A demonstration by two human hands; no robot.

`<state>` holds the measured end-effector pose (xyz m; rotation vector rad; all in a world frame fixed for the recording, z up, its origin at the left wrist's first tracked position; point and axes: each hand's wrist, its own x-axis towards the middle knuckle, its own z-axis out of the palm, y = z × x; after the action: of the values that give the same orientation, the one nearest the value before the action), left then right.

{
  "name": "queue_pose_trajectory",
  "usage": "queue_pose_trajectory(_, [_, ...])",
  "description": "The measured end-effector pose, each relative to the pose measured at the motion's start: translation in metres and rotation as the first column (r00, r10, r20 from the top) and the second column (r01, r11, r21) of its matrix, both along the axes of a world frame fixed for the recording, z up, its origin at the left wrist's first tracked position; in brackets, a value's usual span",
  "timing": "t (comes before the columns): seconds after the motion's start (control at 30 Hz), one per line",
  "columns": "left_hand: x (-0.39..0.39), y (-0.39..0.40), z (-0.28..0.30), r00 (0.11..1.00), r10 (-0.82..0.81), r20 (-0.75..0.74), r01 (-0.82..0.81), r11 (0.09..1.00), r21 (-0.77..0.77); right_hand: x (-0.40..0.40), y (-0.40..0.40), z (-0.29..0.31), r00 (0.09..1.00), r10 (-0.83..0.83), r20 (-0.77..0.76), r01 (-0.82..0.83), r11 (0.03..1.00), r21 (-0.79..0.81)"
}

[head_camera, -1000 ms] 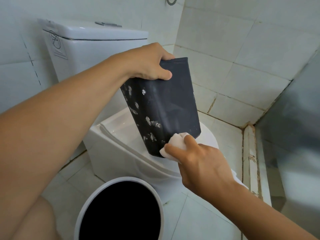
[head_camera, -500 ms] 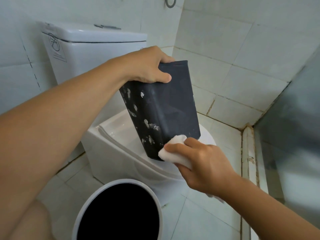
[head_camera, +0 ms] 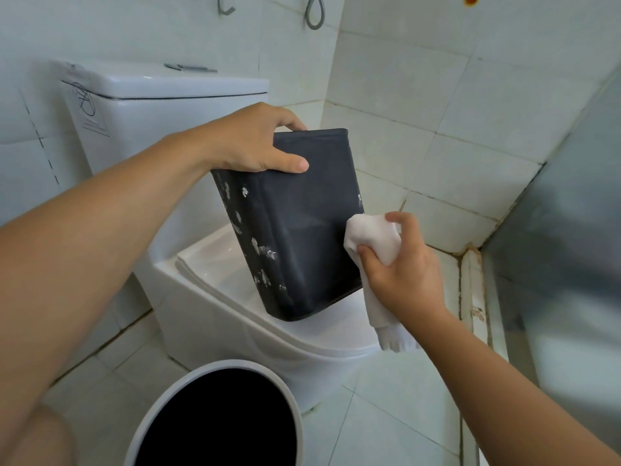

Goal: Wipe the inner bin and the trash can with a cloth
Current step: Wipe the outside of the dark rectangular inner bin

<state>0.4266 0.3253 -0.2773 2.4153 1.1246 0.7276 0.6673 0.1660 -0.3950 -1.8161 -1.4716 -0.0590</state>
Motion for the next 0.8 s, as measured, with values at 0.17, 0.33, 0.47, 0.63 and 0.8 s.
queue_pose_trajectory(0.17, [0.005,0.002,-0.002,1.000,0.010,0.005,-0.010,0.999,0.030,0.003,0.010,0.007,1.000,-0.017,0.012,0.016,0.997,0.071])
queue_pose_trajectory(0.33, [0.007,0.002,-0.003,0.998,-0.018,0.054,0.016,0.999,0.032,0.001,-0.003,-0.018,0.964,0.098,0.247,-0.118,0.991,0.065])
queue_pose_trajectory(0.47, [0.013,-0.002,0.001,0.998,-0.054,0.026,0.053,0.997,0.053,0.006,-0.022,-0.034,0.919,0.195,0.343,-0.204,0.979,-0.010])
queue_pose_trajectory(0.63, [0.019,-0.004,0.011,0.986,-0.005,-0.164,0.027,0.990,0.137,0.002,-0.029,-0.032,0.922,0.198,0.332,-0.214,0.977,0.011])
queue_pose_trajectory(0.8, [0.050,-0.014,0.025,0.889,0.223,-0.399,-0.074,0.931,0.357,0.002,-0.029,-0.033,0.914,0.202,0.352,-0.208,0.978,-0.021])
